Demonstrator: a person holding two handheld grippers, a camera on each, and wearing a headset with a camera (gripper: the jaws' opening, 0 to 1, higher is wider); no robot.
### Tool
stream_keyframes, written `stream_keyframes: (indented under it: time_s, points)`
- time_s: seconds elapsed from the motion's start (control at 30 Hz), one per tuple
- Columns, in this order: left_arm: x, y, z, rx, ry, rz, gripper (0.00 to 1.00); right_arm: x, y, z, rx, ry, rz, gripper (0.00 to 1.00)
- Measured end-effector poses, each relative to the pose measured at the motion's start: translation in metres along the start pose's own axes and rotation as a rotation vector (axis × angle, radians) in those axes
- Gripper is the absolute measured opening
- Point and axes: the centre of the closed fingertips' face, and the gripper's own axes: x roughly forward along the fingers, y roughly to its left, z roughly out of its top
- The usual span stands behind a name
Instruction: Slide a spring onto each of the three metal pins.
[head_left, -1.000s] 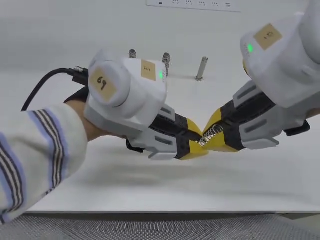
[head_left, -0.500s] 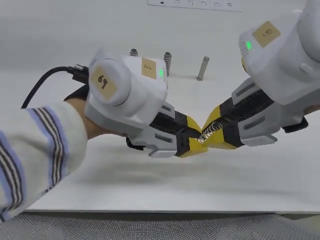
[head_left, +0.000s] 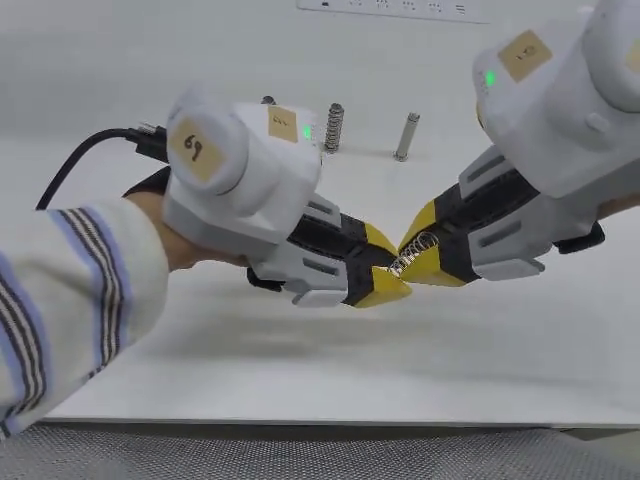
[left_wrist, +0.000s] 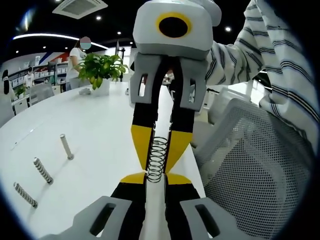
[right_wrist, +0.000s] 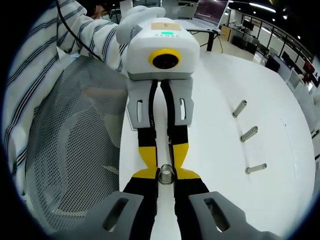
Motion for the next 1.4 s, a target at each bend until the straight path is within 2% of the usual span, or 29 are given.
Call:
stream_keyframes:
  time_s: [0.1,0.23,0.4,0.63,0.73,0.83,0.97,1.07,1.2,1.3,1.4]
  points:
    - [-0.001,0.003,-0.001,-0.004,-0.004,0.010,0.10,0.000,-0.004,0.001,0.003,-0.005,-0.017,0.08]
    - [-0.004,0.011,-0.001,-0.010,-0.018,0.049,0.12,-0.001,-0.011,0.002,0.012,-0.010,-0.044,0.08]
    - [-0.009,0.024,-0.003,-0.039,-0.037,0.101,0.16,-0.006,-0.026,0.003,0.039,-0.020,-0.112,0.08]
    - [-0.013,0.037,-0.005,-0.082,-0.053,0.161,0.32,-0.013,-0.039,0.000,0.080,-0.024,-0.152,0.08]
    - [-0.014,0.040,-0.007,-0.076,-0.052,0.174,0.37,-0.015,-0.044,-0.004,0.111,-0.009,-0.154,0.08]
    - [-0.015,0.044,-0.008,-0.088,-0.055,0.190,0.46,-0.017,-0.045,-0.006,0.143,-0.006,-0.152,0.08]
    - [-0.017,0.048,-0.011,-0.111,-0.064,0.207,0.54,-0.019,-0.049,-0.008,0.189,0.002,-0.154,0.08]
    - [-0.018,0.051,-0.015,-0.142,-0.061,0.226,0.63,-0.022,-0.052,-0.007,0.257,-0.008,-0.166,0.08]
    - [-0.020,0.057,-0.013,-0.161,-0.087,0.257,0.75,-0.025,-0.059,-0.005,0.267,-0.014,-0.179,0.08]
    - [-0.021,0.064,-0.019,-0.158,-0.061,0.292,0.91,-0.028,-0.064,-0.005,0.284,-0.006,-0.188,0.08]
    - [-0.022,0.066,-0.020,-0.169,-0.061,0.295,0.98,-0.032,-0.070,-0.006,0.349,-0.001,-0.197,0.08]
